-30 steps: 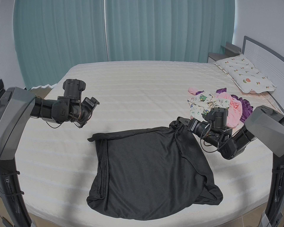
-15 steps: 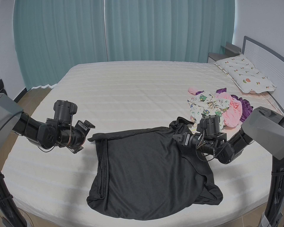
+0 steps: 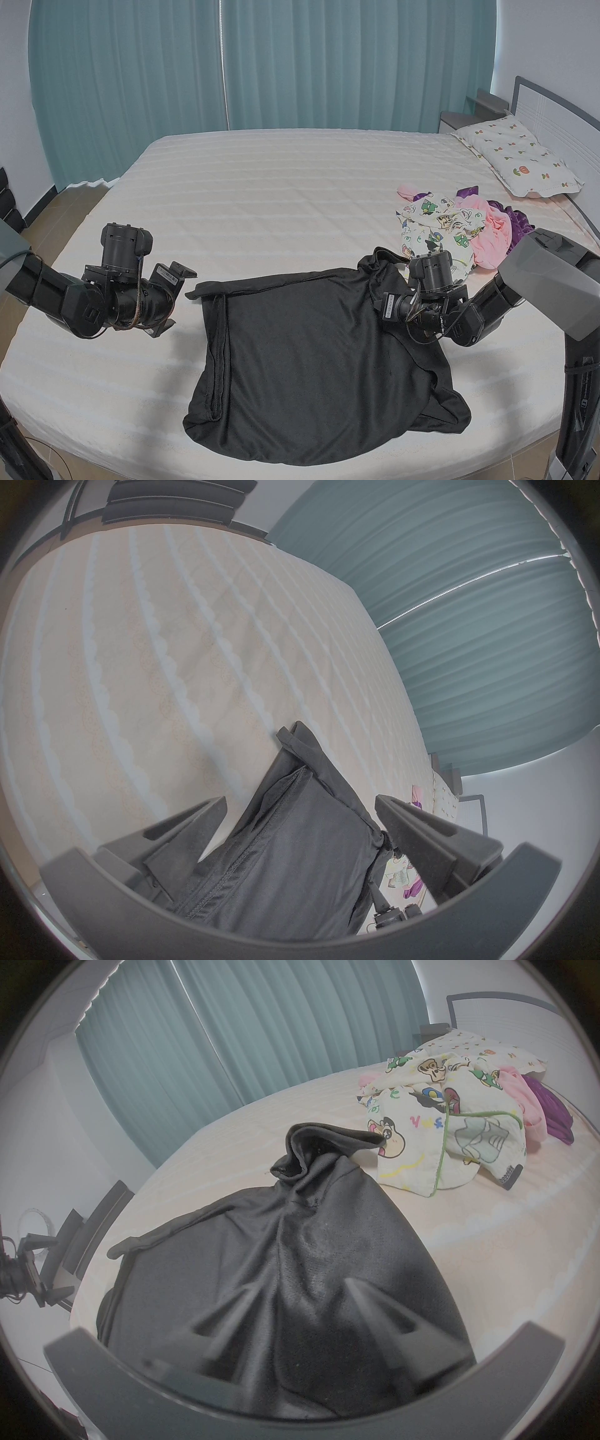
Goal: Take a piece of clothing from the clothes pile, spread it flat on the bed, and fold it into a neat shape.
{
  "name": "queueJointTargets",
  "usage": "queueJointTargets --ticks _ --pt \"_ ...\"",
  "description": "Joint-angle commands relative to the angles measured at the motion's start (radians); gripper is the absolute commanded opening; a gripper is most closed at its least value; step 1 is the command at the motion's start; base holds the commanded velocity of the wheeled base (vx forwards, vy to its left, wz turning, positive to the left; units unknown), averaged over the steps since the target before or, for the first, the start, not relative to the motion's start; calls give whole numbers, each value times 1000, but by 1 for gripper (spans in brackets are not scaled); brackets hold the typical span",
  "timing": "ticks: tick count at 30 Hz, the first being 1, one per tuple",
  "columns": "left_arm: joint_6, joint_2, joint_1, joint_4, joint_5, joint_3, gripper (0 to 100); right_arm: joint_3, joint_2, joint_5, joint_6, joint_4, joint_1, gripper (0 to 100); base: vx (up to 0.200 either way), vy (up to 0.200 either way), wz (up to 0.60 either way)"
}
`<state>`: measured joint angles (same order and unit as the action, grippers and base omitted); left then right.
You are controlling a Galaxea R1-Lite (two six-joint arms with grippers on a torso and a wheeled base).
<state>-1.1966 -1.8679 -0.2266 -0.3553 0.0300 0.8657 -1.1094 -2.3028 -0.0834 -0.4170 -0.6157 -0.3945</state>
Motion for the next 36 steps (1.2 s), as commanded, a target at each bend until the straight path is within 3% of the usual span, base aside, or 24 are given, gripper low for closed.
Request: queueJointTargets --ticks 1,10,18,23,28,36 --pt "-1 7 0 -1 1 -2 100 -23 -41 -15 0 11 0 0 0 0 0" --pt "-1 7 0 -1 1 -2 100 -9 22 -16 -12 33 36 0 0 0 0" --pt "-1 -2 0 -1 -1 -2 100 56 111 -1 -22 28 112 0 0 0 0" --pt "-1 -5 0 -1 -7 -5 100 94 143 65 -63 27 189 0 0 0 0" --pt "-3 4 0 3 -64 -19 100 132 146 149 -77 22 286 0 0 0 0" --pt "-1 -2 0 1 -71 -30 100 135 129 257 -105 -35 408 0 0 0 0"
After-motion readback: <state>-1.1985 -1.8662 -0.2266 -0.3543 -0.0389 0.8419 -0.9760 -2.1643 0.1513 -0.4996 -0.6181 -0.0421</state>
